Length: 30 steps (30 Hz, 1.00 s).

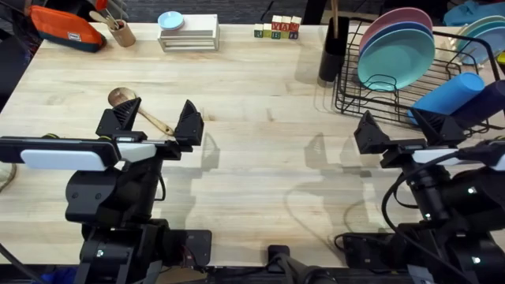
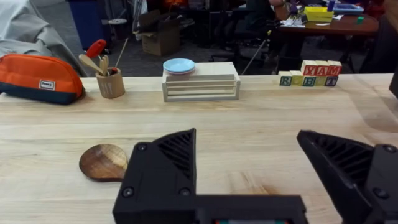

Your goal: Pick up the spoon on the table one by one and put them onto the rack

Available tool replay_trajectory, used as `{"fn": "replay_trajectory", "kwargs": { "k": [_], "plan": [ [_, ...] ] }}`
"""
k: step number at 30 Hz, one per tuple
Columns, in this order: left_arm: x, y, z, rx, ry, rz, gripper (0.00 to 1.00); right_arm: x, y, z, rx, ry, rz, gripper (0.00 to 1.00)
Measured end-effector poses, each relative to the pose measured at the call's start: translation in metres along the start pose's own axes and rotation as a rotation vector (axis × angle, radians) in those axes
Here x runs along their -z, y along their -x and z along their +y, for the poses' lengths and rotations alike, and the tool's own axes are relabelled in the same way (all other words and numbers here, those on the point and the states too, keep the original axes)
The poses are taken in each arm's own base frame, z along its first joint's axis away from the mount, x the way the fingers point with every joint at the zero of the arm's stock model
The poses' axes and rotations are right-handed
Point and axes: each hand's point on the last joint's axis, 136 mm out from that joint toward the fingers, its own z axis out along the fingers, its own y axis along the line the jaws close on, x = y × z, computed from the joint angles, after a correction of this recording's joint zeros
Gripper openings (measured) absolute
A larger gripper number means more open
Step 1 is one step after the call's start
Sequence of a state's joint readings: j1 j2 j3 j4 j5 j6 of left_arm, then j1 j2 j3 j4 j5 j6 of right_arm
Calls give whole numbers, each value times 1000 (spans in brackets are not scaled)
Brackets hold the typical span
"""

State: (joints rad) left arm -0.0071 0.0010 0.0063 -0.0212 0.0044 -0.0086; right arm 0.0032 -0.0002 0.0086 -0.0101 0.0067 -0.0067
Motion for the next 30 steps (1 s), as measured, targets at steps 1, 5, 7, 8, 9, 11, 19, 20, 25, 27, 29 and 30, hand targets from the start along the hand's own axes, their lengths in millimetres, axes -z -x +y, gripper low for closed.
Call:
{"fn": "replay_trajectory", "kwargs": {
  "k": [1,5,7,8,9,11,19,20,25,27,29,30],
  "plan": [
    [0,0,0,0,0,0,993,0,-1,0,1,0,4,996],
    [0,0,0,-1,0,0,993,0,-1,0,1,0,6,997],
    [0,0,4,-1,21,1,993,0,-1,0,1,0,3,996],
    [0,-1,4,-1,24,5,993,0,-1,0,1,0,4,996],
    [0,-3,4,-1,26,19,992,0,-1,0,1,0,6,996],
    [2,-8,6,7,33,61,993,1,-1,0,1,0,17,996],
    [23,70,24,4,153,358,994,-7,96,0,62,9,111,996],
    [20,75,25,2,158,384,994,-12,103,1,71,15,121,996],
    [2,91,27,-12,169,534,994,-47,132,11,108,90,208,996],
    [-5,95,27,-18,172,593,994,-61,137,16,109,127,259,996],
    [-12,99,27,-22,173,647,994,-73,140,21,104,164,304,996],
    [-15,100,27,-25,174,675,994,-79,142,24,99,184,324,996]
  ]
}}
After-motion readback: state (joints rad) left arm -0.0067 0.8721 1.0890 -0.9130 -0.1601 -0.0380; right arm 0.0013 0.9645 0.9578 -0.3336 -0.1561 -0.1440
